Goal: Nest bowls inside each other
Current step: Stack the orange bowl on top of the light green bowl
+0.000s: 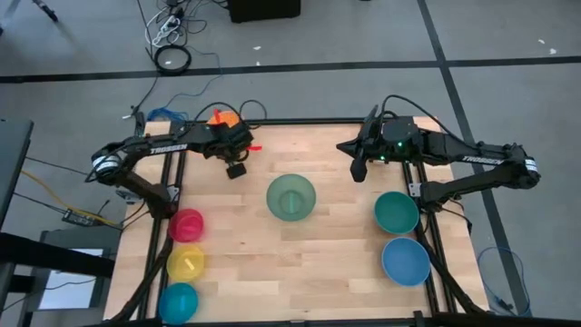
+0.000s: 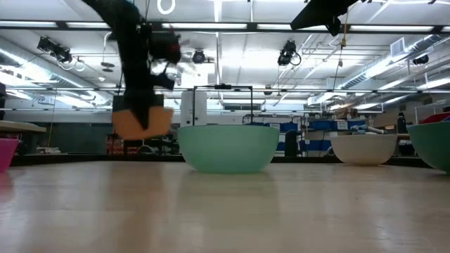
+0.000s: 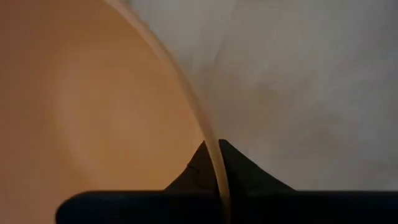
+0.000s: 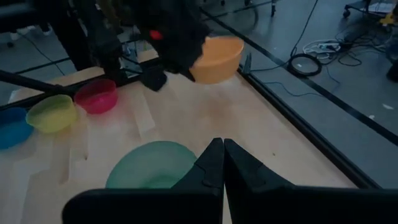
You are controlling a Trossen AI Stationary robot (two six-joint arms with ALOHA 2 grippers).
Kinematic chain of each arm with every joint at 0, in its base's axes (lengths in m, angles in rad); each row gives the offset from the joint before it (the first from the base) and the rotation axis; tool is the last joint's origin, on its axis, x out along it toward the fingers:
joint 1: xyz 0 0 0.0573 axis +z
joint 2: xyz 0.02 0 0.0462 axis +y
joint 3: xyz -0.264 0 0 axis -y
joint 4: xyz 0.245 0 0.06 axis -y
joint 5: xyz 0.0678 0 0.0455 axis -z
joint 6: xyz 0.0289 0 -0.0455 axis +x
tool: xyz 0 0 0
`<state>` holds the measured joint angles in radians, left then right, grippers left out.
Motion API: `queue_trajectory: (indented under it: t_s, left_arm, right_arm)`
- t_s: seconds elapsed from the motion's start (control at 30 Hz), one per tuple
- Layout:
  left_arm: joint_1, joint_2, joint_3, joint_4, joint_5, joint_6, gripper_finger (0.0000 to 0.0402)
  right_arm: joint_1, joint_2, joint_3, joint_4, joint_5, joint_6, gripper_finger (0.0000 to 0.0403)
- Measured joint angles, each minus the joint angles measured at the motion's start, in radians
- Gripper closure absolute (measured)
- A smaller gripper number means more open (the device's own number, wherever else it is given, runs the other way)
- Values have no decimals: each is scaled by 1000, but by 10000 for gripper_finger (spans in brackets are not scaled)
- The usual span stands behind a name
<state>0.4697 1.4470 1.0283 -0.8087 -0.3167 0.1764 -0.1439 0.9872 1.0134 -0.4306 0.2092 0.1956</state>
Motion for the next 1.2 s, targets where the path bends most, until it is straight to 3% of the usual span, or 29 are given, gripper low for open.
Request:
queue_trajectory:
  t_s: [0.07, 0.27, 0.37, 0.6, 1.03, 1.2]
  left_arm:
    - [-56, -25, 67, -23, 15, 18, 396]
    - [-268, -41, 228, -107, 236, 33, 396]
    - [-372, -31, 243, -93, 323, 0, 396]
    - [-524, 79, 243, 55, 397, -92, 396]
    - [-535, 241, 243, 174, 390, -110, 392]
    - [-535, 242, 258, 220, 389, -133, 329]
  right_arm:
    - [-4, -6, 0, -5, -1, -7, 403]
    - [-37, -53, 0, -49, 0, -16, 403]
    - [-56, -84, 0, -54, 0, -16, 403]
    - [-81, -135, 0, -38, -1, -17, 403]
    - [-37, -156, 0, -60, -3, -6, 403]
    - [-20, -156, 0, -60, -4, 3, 399]
